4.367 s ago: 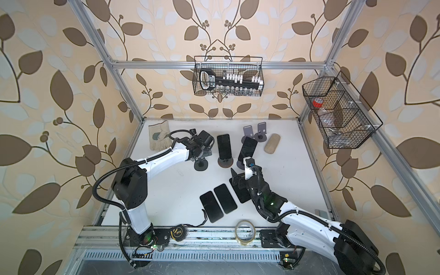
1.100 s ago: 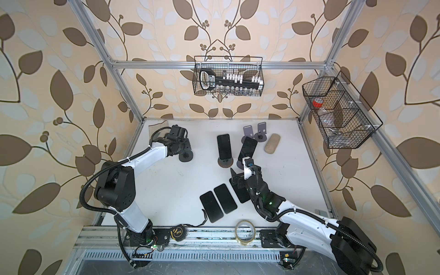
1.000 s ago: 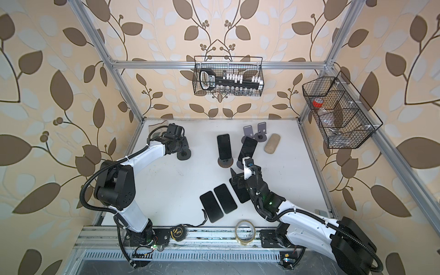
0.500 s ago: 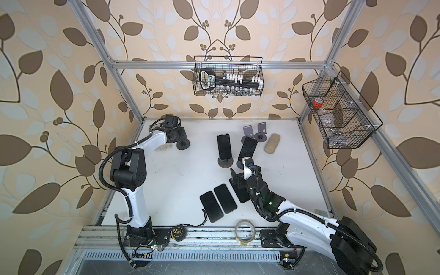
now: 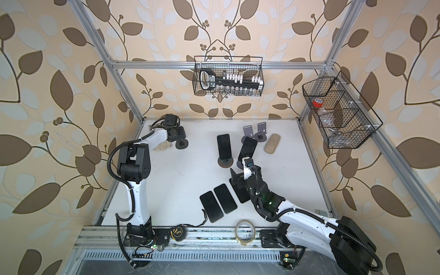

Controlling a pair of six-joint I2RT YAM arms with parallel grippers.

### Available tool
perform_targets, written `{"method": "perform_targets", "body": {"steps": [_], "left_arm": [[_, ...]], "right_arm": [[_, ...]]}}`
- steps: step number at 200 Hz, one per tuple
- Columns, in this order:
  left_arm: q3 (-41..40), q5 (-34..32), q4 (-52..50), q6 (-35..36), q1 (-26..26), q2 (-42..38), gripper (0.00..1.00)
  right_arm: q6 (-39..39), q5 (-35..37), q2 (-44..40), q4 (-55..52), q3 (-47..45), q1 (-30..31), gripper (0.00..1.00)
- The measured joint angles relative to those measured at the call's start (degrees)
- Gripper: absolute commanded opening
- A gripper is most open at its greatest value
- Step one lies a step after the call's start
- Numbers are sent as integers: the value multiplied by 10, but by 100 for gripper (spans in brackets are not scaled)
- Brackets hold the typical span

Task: Remove the phone from the phone stand
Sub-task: Place the phone stand at the top-left of the table.

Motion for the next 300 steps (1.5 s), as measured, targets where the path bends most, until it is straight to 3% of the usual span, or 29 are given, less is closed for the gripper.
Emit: {"method": "perform_targets", "body": {"steps": [37,99,139,185,249,300], "left_arm": [[3,-1,-10,2,0,7,82],[-26,-5,-20,4,0,-18,99],[-100,-3,-17,-1,0,-117,99],[-239,-8,35,-33,-7,-291,99],[-431,-27,97,-46,-97,-459,99],[-520,-50,115,-46,-151,-541,99]], "right_arm": [[0,0,1,0,0,0,100],[0,0,12,4,0,0,100],[0,-1,26,4,0,0,100],[0,5,29,8,0,0,100],[5,-5,57,-11,15,-17,100],[7,-34,64,-79,112,-20,100]]}}
